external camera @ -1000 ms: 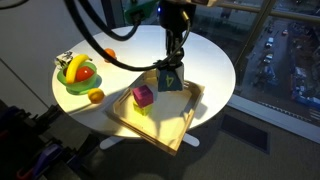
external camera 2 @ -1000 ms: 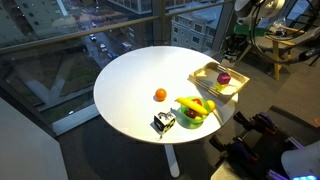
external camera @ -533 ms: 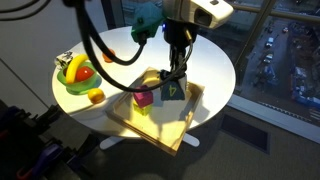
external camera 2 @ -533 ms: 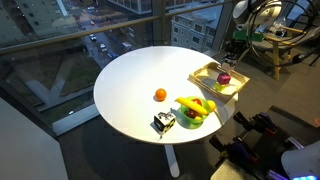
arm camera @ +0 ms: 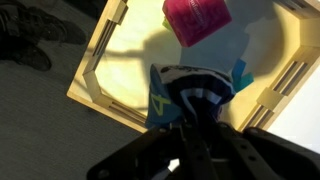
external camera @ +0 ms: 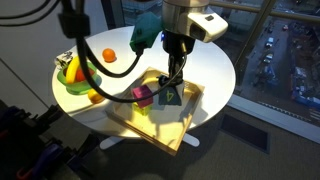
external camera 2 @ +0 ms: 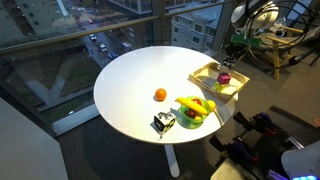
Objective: Move a black and white cube from the table to the tray
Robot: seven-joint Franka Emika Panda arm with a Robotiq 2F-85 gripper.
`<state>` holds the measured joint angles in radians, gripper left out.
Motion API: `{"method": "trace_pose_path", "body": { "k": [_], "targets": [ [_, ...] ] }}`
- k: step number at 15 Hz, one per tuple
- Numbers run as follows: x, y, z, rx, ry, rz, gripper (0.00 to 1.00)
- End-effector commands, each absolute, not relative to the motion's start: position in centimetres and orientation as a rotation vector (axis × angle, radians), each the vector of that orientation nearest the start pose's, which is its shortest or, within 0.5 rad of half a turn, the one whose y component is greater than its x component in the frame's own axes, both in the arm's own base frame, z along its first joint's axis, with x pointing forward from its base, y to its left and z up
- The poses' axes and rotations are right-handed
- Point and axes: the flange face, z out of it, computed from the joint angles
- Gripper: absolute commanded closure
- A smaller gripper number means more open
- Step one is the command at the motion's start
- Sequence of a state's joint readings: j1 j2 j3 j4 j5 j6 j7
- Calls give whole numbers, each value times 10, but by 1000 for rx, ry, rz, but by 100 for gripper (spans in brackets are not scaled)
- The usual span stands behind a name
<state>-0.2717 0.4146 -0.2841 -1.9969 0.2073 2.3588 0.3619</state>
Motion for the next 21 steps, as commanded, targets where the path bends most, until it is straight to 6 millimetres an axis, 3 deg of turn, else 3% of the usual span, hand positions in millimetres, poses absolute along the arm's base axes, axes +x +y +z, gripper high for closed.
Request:
{"method": "trace_pose_path", "body": {
  "k": [1, 11, 12, 13, 15, 21],
  "targets": [
    [504, -313, 264, -2634, 1642, 9, 94],
    [452, -320, 254, -2572, 1782, 43, 94],
    [449, -320, 253, -2569, 1785, 46, 87],
    [448, -320, 253, -2566, 1787, 50, 62],
    [445, -320, 253, -2563, 1787, 59, 59],
    [446, -316, 256, -2571, 1772, 54, 11]
  ]
}}
